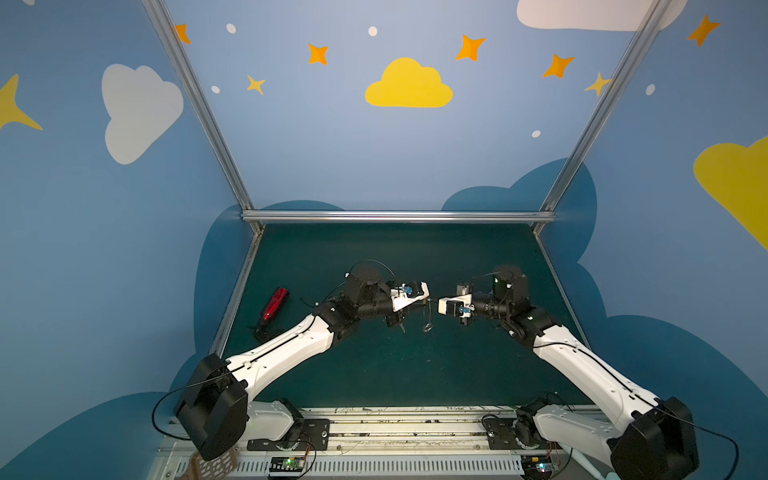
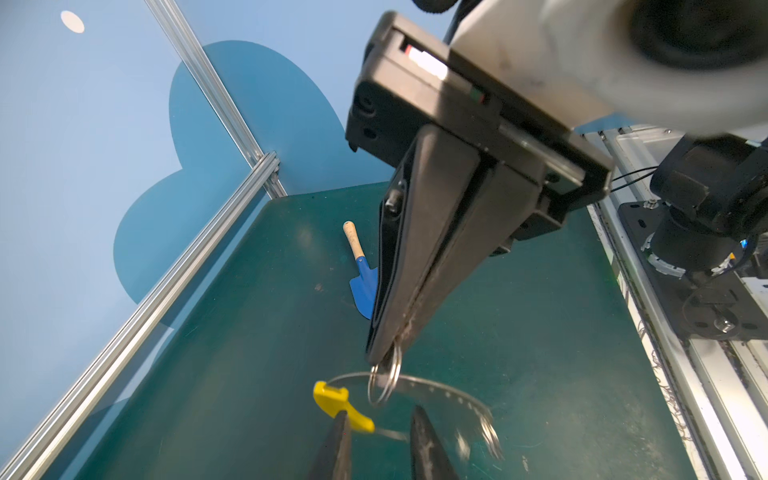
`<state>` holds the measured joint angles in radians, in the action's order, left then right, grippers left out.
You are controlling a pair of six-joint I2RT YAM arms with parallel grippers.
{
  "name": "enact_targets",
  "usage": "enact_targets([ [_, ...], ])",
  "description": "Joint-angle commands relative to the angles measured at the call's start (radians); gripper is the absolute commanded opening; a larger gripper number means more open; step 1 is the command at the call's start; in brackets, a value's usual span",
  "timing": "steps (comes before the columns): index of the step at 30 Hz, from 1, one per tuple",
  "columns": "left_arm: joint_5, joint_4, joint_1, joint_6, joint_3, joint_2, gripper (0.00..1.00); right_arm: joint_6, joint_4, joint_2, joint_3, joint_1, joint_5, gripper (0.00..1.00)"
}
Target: Put the keys on the keyring
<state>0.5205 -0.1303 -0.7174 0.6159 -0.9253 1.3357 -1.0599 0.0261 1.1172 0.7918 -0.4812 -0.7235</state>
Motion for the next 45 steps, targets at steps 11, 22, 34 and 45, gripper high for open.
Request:
enact_targets([
  [11, -0.057, 0.038, -0.043, 0.073, -0.061, 0.026, 0.19, -0.032, 0.055, 0.000, 0.017, -0.011, -0.005, 0.00],
  [22, -0.085, 0.086, -0.053, 0.099, -0.091, 0.054, 0.06, -0.049, 0.127, 0.000, 0.053, -0.011, 0.004, 0.00],
  [34, 0.079, -0.018, -0.012, 0.036, -0.046, 0.015, 0.04, 0.051, 0.192, 0.003, 0.082, -0.001, 0.022, 0.11],
  [45, 0.308, -0.140, 0.059, -0.099, -0.023, 0.020, 0.04, 0.274, 0.079, -0.028, 0.023, 0.047, -0.024, 0.27],
])
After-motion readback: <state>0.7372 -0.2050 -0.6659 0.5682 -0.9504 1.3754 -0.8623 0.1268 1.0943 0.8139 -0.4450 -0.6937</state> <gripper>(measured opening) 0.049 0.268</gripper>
